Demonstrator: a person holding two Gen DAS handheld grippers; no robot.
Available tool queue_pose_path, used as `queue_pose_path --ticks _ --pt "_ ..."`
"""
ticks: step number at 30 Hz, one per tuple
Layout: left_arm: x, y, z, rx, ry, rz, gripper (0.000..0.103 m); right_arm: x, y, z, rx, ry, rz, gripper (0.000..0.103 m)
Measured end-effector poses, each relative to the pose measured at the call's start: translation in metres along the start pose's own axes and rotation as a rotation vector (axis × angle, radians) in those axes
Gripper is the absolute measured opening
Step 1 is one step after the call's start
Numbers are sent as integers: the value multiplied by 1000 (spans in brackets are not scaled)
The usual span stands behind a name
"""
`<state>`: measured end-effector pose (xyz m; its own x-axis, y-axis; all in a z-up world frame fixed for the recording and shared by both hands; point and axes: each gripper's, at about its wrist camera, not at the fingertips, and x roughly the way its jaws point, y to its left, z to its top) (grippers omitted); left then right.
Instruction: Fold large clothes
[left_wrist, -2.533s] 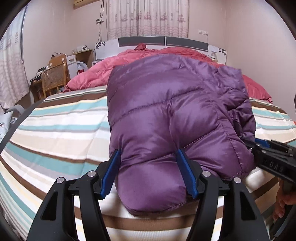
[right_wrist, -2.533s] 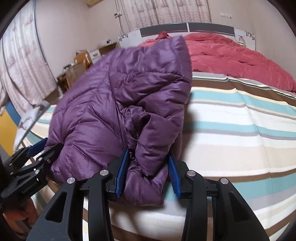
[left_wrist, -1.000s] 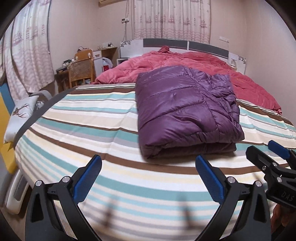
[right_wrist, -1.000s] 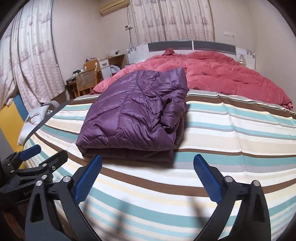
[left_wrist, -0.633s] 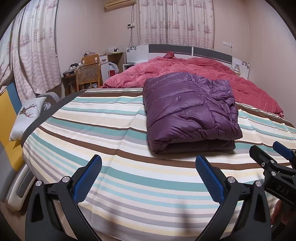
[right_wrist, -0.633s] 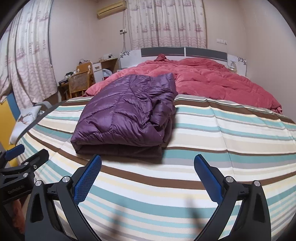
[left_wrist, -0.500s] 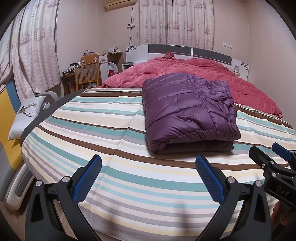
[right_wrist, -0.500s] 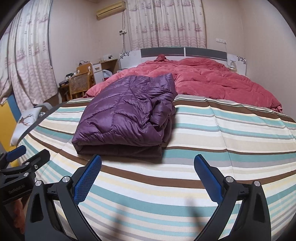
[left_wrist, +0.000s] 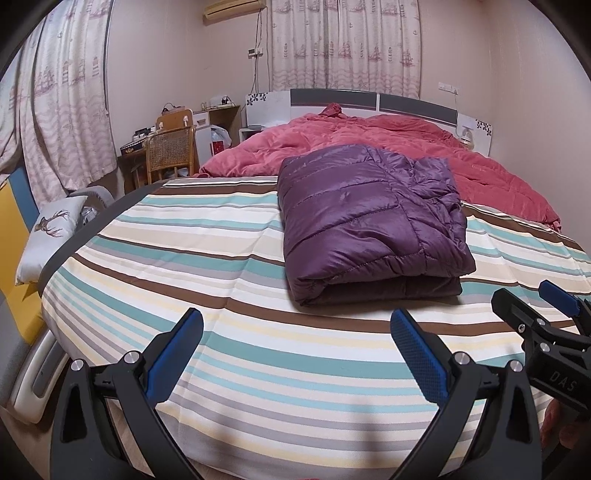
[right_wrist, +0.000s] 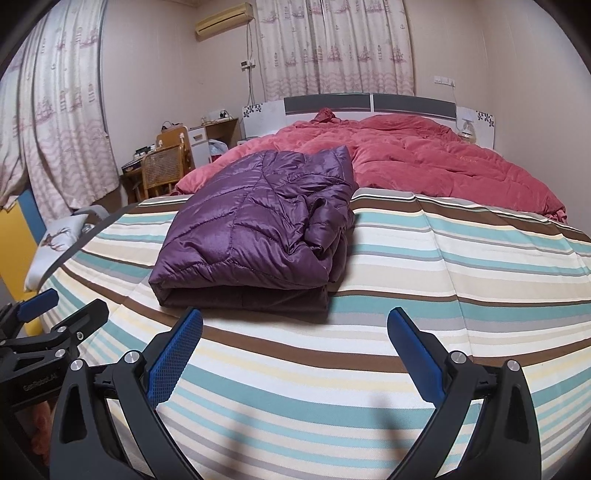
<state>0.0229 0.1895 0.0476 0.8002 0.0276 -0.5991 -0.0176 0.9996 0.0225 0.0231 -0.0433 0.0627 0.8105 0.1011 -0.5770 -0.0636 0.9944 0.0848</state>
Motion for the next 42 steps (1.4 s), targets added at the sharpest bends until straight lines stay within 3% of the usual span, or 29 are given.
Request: queue_pose_path --ticks 42 --pt "1 -3 -4 -21 27 12 101 4 1 -4 6 17 3 100"
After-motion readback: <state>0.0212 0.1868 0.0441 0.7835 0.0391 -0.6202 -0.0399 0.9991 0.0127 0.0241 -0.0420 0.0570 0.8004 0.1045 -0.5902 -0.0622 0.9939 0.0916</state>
